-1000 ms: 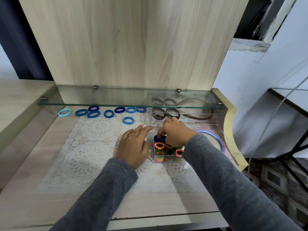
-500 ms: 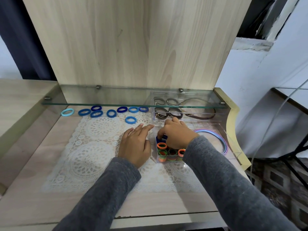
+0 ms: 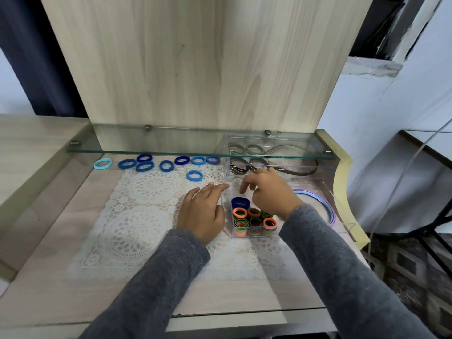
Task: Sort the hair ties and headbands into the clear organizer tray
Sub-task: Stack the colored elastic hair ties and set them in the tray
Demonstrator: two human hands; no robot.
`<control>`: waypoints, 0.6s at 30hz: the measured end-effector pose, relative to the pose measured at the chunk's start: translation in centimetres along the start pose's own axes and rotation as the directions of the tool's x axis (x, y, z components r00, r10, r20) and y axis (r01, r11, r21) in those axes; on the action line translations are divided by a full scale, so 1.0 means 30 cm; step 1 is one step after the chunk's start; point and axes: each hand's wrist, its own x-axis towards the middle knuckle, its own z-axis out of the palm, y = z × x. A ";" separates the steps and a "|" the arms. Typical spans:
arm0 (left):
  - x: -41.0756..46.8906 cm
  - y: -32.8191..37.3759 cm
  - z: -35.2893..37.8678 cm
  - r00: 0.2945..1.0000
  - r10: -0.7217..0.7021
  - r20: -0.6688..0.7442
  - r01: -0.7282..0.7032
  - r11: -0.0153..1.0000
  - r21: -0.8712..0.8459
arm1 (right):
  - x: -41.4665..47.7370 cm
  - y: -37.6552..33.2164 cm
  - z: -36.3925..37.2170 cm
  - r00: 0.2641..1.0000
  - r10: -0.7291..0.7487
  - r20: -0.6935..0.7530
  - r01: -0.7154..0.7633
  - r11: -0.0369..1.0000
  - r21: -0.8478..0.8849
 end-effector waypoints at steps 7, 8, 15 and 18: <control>0.003 -0.005 0.001 0.999 0.042 -0.034 -0.043 0.999 -0.024 | -0.023 0.024 0.027 0.990 0.140 0.035 -0.137 0.988 -0.078; 0.004 -0.004 0.002 0.998 0.047 -0.043 -0.048 0.998 -0.028 | -0.024 0.023 0.027 0.990 0.138 0.035 -0.134 0.987 -0.087; 0.002 0.003 -0.003 0.996 0.048 -0.072 -0.050 0.998 -0.033 | -0.027 0.008 0.019 0.992 0.123 -0.001 -0.122 0.983 -0.137; 0.003 0.005 -0.005 0.996 0.050 -0.078 -0.052 0.998 -0.031 | -0.030 0.001 0.014 0.993 0.115 0.008 -0.111 0.975 -0.192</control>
